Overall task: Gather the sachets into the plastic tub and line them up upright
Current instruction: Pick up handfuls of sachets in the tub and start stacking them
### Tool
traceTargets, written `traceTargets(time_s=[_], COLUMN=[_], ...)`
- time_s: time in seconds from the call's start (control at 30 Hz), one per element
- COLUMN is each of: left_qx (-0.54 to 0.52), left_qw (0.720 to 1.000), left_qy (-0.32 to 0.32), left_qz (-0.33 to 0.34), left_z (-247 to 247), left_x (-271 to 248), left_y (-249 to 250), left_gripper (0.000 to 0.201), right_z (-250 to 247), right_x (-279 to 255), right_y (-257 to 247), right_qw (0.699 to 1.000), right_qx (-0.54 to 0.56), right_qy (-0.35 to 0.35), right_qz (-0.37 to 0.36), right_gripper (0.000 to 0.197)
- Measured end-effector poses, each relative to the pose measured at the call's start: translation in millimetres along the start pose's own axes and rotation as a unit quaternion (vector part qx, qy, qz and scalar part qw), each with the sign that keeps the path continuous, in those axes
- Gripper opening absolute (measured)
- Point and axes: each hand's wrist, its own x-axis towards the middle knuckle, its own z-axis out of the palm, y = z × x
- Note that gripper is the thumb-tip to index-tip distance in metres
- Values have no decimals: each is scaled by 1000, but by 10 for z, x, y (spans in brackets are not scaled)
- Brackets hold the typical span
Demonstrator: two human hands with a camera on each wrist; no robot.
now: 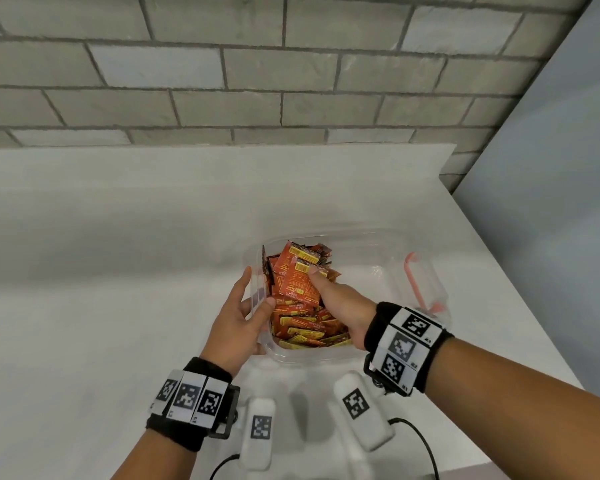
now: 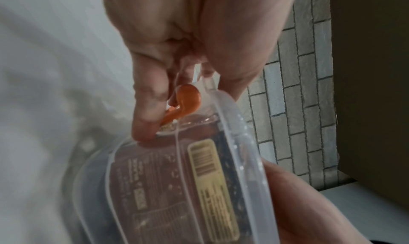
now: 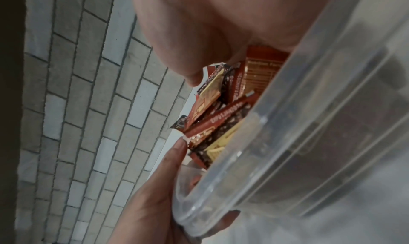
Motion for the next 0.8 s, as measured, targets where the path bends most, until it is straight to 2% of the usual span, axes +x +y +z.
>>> traceTargets(time_s=[0.13, 0.23, 0.27, 0.47, 0.57, 0.7, 0.73, 0.8], left_qx=[0, -4, -6, -18, -18, -10, -8, -2], left_qw=[1000, 1000, 1000, 1000, 1000, 1000, 1000, 1000], left_qy=[-9, -12, -12, -19, -15, -10, -9, -8], left_qz=[-2, -4, -5, -11, -11, -8, -7, -4], left_z=[-24, -46, -50, -25, -22, -24, -26, -29], left_x=[0, 13, 12, -16, -5, -3, -3, -8], left_y=[3, 2, 0, 36, 19, 3, 6, 7], left_gripper=[69, 69, 69, 79, 73, 71, 71, 70], right_z=[-96, -276, -307, -73, 0, 80, 91, 86], right_x=[-125, -263, -288, -96, 7, 222, 242, 172], right_y=[-23, -81, -100, -86, -85, -10, 3, -16], right_qw=[1000, 1000, 1000, 1000, 999, 999, 999, 999], right_qx=[18, 1, 10, 14, 28, 31, 29, 29], right_qy=[0, 18, 19, 23, 29, 32, 30, 22], right_qz=[12, 14, 19, 14, 3, -10, -13, -18], right_gripper=[89, 58, 58, 78, 87, 120, 122, 113])
